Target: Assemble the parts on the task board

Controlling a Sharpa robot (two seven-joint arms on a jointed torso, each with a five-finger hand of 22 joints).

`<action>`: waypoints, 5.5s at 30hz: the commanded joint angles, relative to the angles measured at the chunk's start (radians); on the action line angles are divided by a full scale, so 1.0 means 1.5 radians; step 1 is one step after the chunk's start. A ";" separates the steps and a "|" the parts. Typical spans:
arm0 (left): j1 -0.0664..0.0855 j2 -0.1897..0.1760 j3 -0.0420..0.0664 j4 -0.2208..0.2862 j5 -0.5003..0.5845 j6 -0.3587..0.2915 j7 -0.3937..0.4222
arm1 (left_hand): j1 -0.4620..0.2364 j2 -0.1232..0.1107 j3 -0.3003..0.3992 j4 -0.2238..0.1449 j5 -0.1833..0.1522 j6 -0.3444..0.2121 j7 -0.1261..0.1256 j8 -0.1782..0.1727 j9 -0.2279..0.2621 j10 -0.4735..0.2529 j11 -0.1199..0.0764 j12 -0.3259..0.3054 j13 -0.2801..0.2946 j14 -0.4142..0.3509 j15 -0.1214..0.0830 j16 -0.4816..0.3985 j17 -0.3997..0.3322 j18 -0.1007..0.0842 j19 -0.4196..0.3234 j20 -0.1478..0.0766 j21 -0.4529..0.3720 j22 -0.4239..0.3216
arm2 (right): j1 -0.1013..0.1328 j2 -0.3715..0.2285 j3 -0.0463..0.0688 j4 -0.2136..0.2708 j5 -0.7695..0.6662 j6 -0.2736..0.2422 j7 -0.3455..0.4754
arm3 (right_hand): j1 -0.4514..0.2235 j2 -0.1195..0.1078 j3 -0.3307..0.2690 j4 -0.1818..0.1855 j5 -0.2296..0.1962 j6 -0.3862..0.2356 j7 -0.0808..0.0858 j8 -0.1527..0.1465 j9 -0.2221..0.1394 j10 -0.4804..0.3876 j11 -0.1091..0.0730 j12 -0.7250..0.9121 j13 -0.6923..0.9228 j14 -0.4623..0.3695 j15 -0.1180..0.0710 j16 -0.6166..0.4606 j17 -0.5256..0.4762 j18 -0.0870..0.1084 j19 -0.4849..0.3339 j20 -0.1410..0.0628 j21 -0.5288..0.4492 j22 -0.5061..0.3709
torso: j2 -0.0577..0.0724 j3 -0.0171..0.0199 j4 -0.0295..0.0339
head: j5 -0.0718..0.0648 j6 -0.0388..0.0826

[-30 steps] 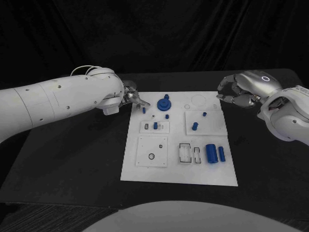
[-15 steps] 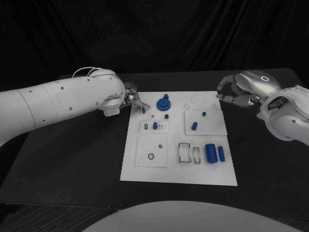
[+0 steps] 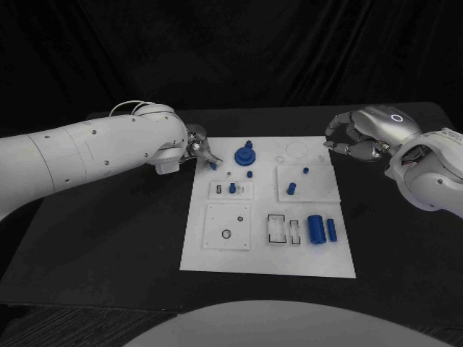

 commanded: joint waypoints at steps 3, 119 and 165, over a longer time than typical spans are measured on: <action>-0.002 0.002 0.001 0.000 0.000 0.009 0.014 | 0.020 0.001 0.007 -0.013 0.035 -0.005 0.000 -0.008 -0.003 0.071 -0.002 0.002 0.176 0.068 -0.001 0.002 0.175 -0.002 -0.005 0.000 -0.005 0.105 | -0.001 0.000 0.001 0.000 -0.002 -0.009 0.000 | 0.003 0.006 0.004 0.000 0.005 0.006 -0.001 -0.003 -0.001 0.070 -0.002 0.002 0.176 0.055 0.000 -0.004 0.105 -0.006 0.009 -0.002 -0.005 0.122 | 0.000 0.0004 0.0004 | 0.000 0.000; -0.027 -0.095 0.000 0.193 0.000 -0.023 -0.004 | 0.023 -0.066 0.255 -0.084 0.159 -0.001 0.002 -0.035 -0.005 0.071 -0.003 0.002 0.176 0.068 -0.002 0.002 0.175 0.000 -0.007 -0.002 -0.020 0.113 | -0.003 -0.006 0.001 0.002 0.002 -0.003 -0.008 | 0.012 0.007 0.011 -0.006 0.021 0.014 -0.001 -0.010 -0.004 0.070 -0.002 0.002 0.176 0.052 0.000 -0.013 0.094 -0.003 0.004 -0.002 -0.021 0.117 | 0.000 -0.0003 0.0014 | 0.013 0.000; -0.029 -0.096 0.000 0.188 0.000 -0.017 -0.003 | -0.103 -0.043 0.054 0.031 -0.089 0.028 0.004 -0.021 0.006 0.071 0.001 0.002 0.176 0.068 0.002 0.002 0.175 0.001 -0.006 0.003 -0.034 0.120 | -0.004 -0.003 0.001 -0.001 0.010 0.002 -0.009 | 0.014 0.008 0.014 -0.008 0.023 0.017 0.000 -0.013 -0.005 0.070 -0.002 0.002 0.176 0.051 0.000 -0.018 0.088 -0.001 0.000 -0.002 -0.030 0.115 | 0.000 0.0001 0.0007 | 0.016 0.000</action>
